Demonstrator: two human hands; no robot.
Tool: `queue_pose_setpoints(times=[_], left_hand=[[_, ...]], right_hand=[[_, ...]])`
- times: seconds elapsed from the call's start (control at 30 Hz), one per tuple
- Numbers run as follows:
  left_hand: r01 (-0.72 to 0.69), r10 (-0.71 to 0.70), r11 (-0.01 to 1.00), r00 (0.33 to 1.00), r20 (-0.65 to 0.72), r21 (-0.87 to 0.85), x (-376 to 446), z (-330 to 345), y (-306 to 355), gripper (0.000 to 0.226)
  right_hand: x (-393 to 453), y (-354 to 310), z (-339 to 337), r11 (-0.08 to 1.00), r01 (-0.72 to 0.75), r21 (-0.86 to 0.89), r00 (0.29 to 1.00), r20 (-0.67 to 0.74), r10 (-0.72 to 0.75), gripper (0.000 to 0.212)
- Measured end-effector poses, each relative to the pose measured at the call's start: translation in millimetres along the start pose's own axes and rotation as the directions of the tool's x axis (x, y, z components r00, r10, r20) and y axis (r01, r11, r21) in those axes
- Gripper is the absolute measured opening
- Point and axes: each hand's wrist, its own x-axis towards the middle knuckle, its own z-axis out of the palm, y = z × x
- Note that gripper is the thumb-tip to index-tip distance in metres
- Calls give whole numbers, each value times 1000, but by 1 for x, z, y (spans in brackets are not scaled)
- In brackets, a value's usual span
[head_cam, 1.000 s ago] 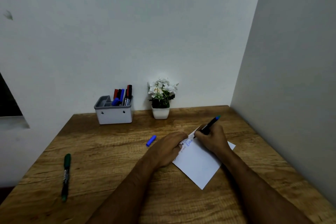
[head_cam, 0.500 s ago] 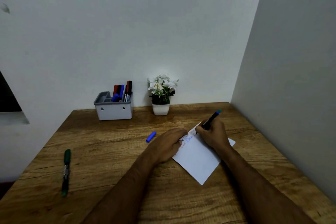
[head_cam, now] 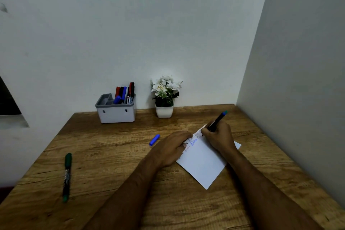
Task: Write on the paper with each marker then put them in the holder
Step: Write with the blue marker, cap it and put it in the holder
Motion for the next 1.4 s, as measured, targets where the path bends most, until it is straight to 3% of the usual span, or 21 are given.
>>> queue_pose_setpoints(times=[0.7,1.0,1.23,1.4], left_hand=[[10,-10,1000,1000,-5,-6,1,0,0,44],[28,-28,999,1000,6,-14,1,-1,1,44],[84,-84,996,996,-15,-15,3,-1,-1,45],[103,-106,994,983,-152,-30,3,-17,1,45]], right_hand=[[-1,-2,0,999,-50,-2,997,-59,50,14],[-4,-2,-7,983,-76,170,988,-122,97,23],[-5,-12,-5,932,-32,362,995,-78,64,4],[-6,-23,-3,936,25,351,998,-66,-1,10]])
